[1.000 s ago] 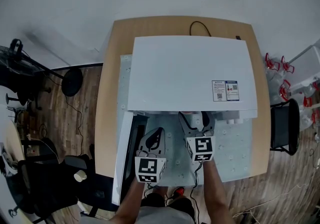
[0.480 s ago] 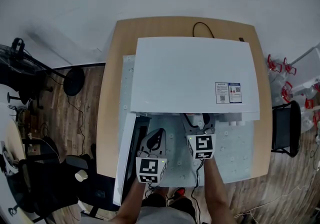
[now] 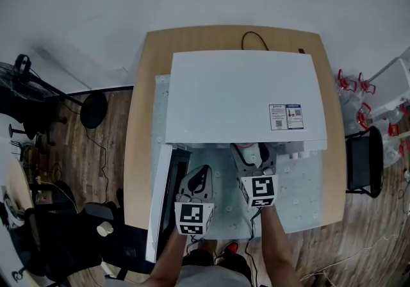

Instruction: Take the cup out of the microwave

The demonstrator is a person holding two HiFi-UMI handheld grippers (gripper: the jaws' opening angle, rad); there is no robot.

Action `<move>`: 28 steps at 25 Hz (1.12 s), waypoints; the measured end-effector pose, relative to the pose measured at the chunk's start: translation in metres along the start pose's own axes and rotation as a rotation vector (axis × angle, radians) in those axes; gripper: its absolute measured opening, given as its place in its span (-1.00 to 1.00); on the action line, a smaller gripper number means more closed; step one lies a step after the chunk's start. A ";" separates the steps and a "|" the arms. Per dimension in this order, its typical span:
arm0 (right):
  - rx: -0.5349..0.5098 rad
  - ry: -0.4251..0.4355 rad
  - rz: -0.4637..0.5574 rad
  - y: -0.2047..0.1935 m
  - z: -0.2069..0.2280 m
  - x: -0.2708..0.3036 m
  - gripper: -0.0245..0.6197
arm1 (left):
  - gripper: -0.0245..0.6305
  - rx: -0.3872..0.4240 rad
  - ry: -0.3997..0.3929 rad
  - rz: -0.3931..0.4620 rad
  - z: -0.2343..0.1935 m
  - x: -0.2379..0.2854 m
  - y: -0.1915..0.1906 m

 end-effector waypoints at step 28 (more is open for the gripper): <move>0.021 -0.133 0.097 0.021 0.002 -0.138 0.09 | -0.85 0.081 -0.091 0.078 0.063 -0.061 0.011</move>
Point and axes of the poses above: the fingertips, and each gripper's own axes: x forward along the fingers, z to its right, y out of its top, the point moved 7 cm from there along -x, backward along the fingers, and after that the axes turned 1 degree about z, right-handed, at the moved point
